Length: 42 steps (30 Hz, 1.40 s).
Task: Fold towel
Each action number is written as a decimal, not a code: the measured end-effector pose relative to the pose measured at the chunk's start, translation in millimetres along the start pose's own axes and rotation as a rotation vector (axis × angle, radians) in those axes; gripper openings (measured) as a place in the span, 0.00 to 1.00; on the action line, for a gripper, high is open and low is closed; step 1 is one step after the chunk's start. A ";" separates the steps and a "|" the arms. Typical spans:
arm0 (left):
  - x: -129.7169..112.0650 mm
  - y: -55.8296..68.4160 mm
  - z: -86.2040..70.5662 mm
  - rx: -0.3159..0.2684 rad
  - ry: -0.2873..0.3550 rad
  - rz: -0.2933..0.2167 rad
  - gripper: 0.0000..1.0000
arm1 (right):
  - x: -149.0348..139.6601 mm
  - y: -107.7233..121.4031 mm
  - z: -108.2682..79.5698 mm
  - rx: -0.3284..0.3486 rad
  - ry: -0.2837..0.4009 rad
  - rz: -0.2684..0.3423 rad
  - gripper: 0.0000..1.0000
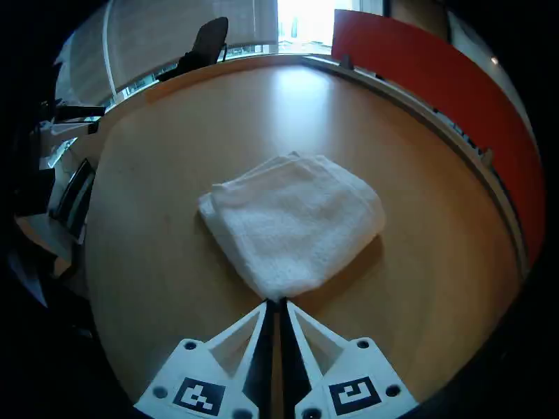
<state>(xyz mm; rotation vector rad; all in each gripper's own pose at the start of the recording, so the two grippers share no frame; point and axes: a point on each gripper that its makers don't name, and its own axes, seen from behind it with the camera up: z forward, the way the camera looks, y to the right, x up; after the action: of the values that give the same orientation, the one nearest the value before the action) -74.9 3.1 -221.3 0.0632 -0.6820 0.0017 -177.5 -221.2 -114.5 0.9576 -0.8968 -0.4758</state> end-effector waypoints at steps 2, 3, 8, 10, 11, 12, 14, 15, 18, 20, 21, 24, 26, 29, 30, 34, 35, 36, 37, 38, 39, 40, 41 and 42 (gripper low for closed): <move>-0.1 -0.3 0.5 -0.002 0.001 0.000 0.93 | 4.5 2.2 -2.3 -0.008 0.008 -0.005 0.05; -0.1 -0.6 0.8 -0.002 0.002 0.000 0.93 | 7.3 3.3 -3.8 -0.012 0.013 -0.007 0.05; 3.1 -3.8 2.2 -0.005 0.011 -0.005 0.93 | 26.5 7.4 -15.6 -0.023 0.043 -0.023 0.05; 5.5 -4.6 3.2 -0.009 0.016 -0.006 0.93 | 37.3 10.5 -21.2 -0.029 0.057 -0.032 0.05; 6.7 -4.9 3.8 -0.012 0.018 -0.006 0.93 | 43.0 12.4 -23.9 -0.033 0.065 -0.037 0.05; 8.3 -5.1 4.5 -0.014 0.021 -0.006 0.93 | 49.6 14.7 -27.1 -0.038 0.074 -0.043 0.05; 11.8 -5.8 5.7 -0.017 0.028 -0.001 0.93 | 63.2 19.5 -33.2 -0.050 0.093 -0.056 0.05; 14.0 -6.0 6.3 -0.019 0.032 0.002 0.93 | 71.0 22.1 -36.8 -0.056 0.104 -0.063 0.05; 21.6 -5.7 7.2 -0.026 0.047 0.010 0.92 | 93.5 29.0 -48.5 -0.071 0.136 -0.084 0.05; 26.7 -5.0 7.5 -0.033 0.055 0.012 0.92 | 107.3 34.2 -56.0 -0.084 0.152 -0.095 0.05; 29.5 -4.7 7.7 -0.036 0.060 0.014 0.92 | 114.8 37.0 -60.3 -0.091 0.161 -0.102 0.05; 37.3 -3.9 7.4 -0.045 0.074 0.018 0.93 | 133.1 44.5 -72.8 -0.107 0.181 -0.119 0.05; 42.0 -3.2 6.8 -0.050 0.082 0.022 0.93 | 142.8 49.1 -82.1 -0.117 0.192 -0.127 0.05; 48.2 -1.7 5.9 -0.059 0.093 0.027 0.93 | 155.4 57.4 -96.8 -0.136 0.207 -0.135 0.05; 50.1 -1.1 5.6 -0.063 0.096 0.029 0.93 | 159.1 60.6 -102.0 -0.143 0.211 -0.137 0.05; 54.9 1.4 5.4 -0.073 0.104 0.034 0.93 | 164.0 73.5 -118.2 -0.172 0.213 -0.138 0.05; 55.7 2.0 5.4 -0.076 0.106 0.035 0.93 | 163.9 76.6 -121.6 -0.179 0.211 -0.138 0.05; 56.6 2.6 5.4 -0.079 0.108 0.036 0.93 | 163.4 80.2 -125.3 -0.187 0.209 -0.137 0.05; 57.2 3.1 5.4 -0.081 0.109 0.036 0.92 | 162.0 83.2 -128.2 -0.193 0.206 -0.138 0.05; 57.7 3.6 5.3 -0.084 0.110 0.037 0.92 | 160.5 86.2 -131.1 -0.200 0.202 -0.138 0.05; 58.3 4.1 5.2 -0.087 0.112 0.038 0.92 | 158.9 89.5 -134.3 -0.207 0.199 -0.138 0.05; 58.5 4.4 5.2 -0.089 0.112 0.038 0.92 | 157.8 91.9 -136.7 -0.211 0.197 -0.137 0.05; 58.8 4.7 5.2 -0.091 0.113 0.038 0.92 | 156.6 94.3 -139.2 -0.216 0.195 -0.135 0.05; 59.0 5.1 5.2 -0.093 0.113 0.039 0.92 | 155.3 96.9 -142.0 -0.221 0.193 -0.133 0.05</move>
<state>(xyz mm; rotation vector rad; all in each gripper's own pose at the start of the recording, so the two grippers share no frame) -32.4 6.8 -179.8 -0.0395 -0.5691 0.0105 24.5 -209.8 -1.6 0.8475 -0.5951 -0.5726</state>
